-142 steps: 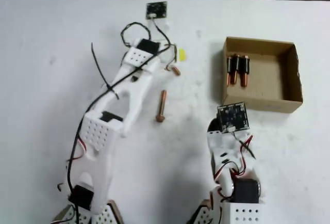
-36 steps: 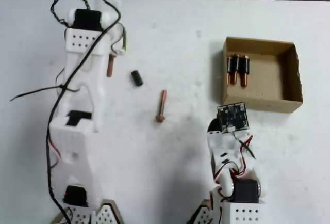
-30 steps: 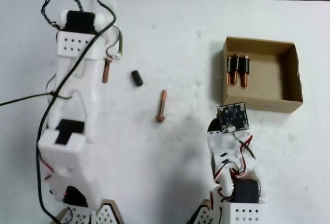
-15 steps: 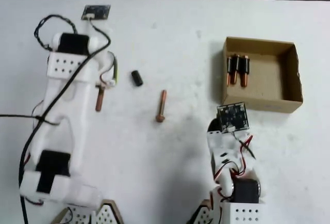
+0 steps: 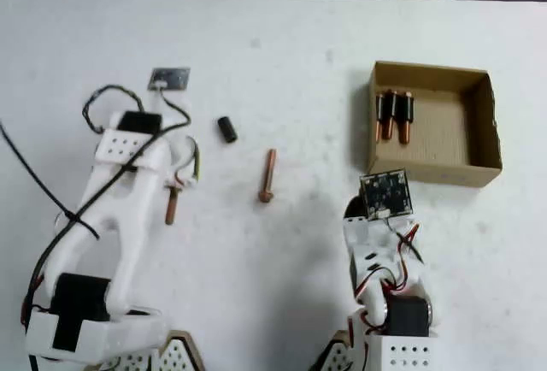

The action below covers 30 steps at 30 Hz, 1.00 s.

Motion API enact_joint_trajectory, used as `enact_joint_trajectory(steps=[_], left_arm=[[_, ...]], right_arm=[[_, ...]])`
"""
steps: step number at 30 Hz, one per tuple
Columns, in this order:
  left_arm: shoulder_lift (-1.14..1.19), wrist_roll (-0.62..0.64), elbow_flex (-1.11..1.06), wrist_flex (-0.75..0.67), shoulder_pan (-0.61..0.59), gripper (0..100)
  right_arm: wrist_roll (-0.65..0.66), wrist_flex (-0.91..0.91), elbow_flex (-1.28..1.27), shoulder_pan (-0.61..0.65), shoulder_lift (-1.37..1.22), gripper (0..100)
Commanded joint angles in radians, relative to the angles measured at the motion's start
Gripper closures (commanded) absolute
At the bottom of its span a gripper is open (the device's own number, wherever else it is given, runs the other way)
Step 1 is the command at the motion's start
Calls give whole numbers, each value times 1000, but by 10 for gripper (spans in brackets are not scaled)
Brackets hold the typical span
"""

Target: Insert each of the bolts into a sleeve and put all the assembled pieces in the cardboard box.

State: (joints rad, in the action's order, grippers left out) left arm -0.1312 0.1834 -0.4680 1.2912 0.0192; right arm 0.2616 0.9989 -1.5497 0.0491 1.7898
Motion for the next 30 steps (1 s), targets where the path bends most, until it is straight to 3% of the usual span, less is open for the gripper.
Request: enact_joint_trajectory(steps=[1, 17, 26, 30], left_arm=[[-54, -9, -81, -126, 1, 980], [-53, -8, -327, -304, 2, 980], [-53, -8, -399, -305, 16, 979], [-53, -8, -408, -304, 62, 910]], right_arm=[[0, -22, 6, -2, 8, 981], [0, -21, 6, -2, 8, 981], [0, -21, 5, -2, 8, 981], [0, -21, 5, -2, 8, 981]])
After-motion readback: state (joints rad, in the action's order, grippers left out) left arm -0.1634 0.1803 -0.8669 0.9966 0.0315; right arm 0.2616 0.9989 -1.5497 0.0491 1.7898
